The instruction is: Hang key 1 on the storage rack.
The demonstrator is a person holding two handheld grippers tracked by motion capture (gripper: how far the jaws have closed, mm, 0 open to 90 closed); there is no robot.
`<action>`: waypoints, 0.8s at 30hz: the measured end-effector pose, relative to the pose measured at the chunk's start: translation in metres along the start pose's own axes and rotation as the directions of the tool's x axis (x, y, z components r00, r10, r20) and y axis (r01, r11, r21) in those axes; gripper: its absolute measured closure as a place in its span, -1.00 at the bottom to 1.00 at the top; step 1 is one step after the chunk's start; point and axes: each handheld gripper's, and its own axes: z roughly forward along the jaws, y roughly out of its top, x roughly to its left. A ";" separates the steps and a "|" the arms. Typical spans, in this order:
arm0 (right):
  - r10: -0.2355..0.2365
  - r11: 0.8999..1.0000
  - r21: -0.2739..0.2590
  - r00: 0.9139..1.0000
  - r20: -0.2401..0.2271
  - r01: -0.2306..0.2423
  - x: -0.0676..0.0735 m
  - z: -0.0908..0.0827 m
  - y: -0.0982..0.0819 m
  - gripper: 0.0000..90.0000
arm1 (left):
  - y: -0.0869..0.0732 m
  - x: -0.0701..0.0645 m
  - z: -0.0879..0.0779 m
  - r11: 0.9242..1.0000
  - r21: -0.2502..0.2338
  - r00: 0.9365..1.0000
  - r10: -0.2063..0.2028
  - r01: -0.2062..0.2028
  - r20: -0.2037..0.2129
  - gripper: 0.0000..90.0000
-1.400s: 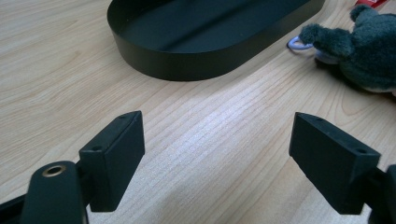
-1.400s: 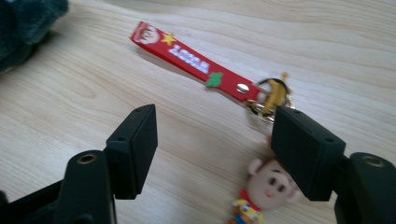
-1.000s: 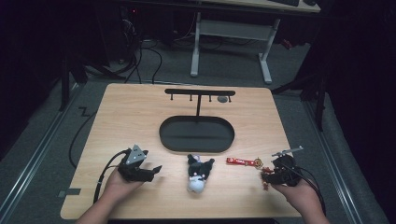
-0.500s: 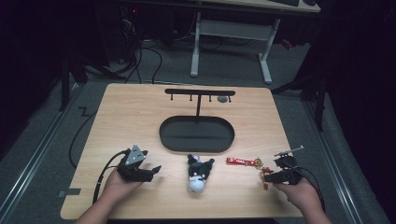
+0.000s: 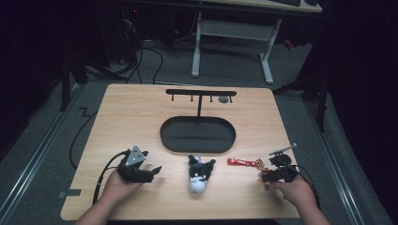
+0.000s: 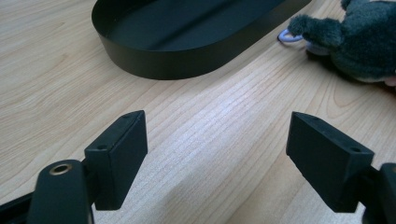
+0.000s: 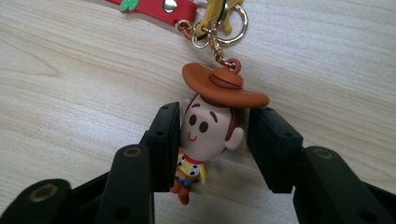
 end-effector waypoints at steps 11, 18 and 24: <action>-0.051 0.999 0.018 0.998 0.034 0.051 0.009 0.004 0.005 0.41 | 0.001 -0.002 0.001 1.000 0.004 1.000 0.011 -0.011 0.007 -0.52; -0.082 0.996 0.039 0.995 0.051 0.080 0.012 0.004 0.007 0.42 | 0.001 -0.003 0.001 1.000 0.002 1.000 0.015 -0.015 0.010 -0.51; -0.113 0.992 0.059 0.992 0.059 0.110 0.013 0.005 0.010 0.42 | 0.001 -0.003 0.001 1.000 0.004 1.000 0.018 -0.018 0.016 -0.51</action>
